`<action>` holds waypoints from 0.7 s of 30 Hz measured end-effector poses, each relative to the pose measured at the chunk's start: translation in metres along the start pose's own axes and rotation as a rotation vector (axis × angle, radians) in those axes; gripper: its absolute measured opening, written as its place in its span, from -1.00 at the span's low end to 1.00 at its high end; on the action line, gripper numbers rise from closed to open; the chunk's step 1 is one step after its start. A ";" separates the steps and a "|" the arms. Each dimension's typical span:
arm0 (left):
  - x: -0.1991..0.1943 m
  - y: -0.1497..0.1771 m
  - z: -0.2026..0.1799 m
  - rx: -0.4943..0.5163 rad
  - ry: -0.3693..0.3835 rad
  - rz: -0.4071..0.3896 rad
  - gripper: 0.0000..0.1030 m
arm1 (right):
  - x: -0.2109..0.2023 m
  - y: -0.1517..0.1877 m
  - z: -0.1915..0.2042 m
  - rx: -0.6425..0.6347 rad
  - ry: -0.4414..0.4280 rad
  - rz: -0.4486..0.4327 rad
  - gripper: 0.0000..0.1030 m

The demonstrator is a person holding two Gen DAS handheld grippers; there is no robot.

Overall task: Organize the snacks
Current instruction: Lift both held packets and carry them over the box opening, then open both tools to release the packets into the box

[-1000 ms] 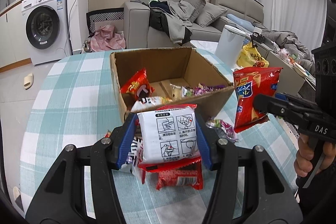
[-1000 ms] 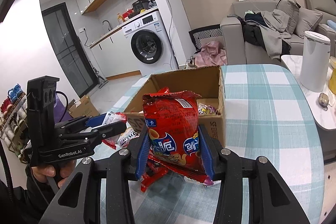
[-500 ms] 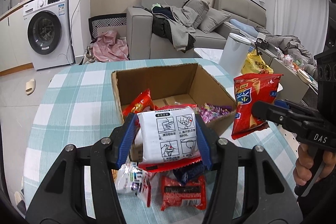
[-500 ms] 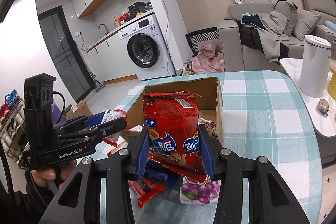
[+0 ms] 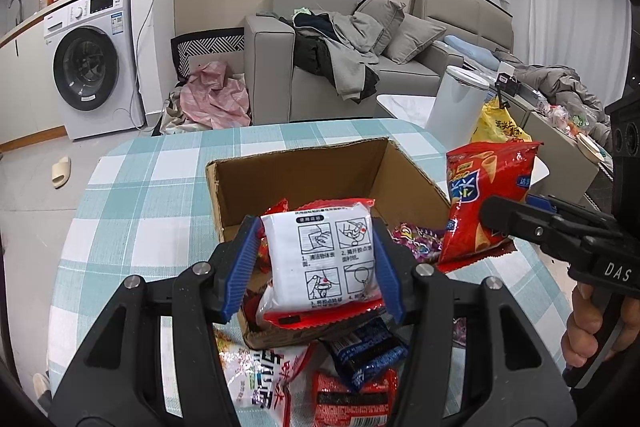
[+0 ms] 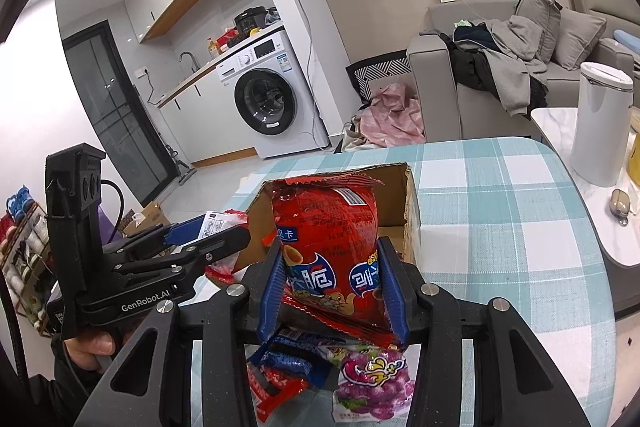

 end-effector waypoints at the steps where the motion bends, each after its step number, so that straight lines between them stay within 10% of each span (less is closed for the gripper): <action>1: 0.003 -0.002 0.001 0.000 -0.001 0.000 0.00 | 0.001 -0.001 -0.001 0.005 0.000 0.001 -0.14; 21: 0.035 -0.014 0.010 -0.006 -0.032 0.004 0.00 | 0.031 -0.002 -0.001 0.033 0.016 0.008 -0.14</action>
Point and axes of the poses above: each gripper's, at about its wrist camera, not at the fingertips, and x roughly the way its jaws point, z to its left, y to its underside, the point moved 4 cm from there along x, roughly the way its jaws point, and after that the axes turned 6 degrees about y, right-handed, at the moved point
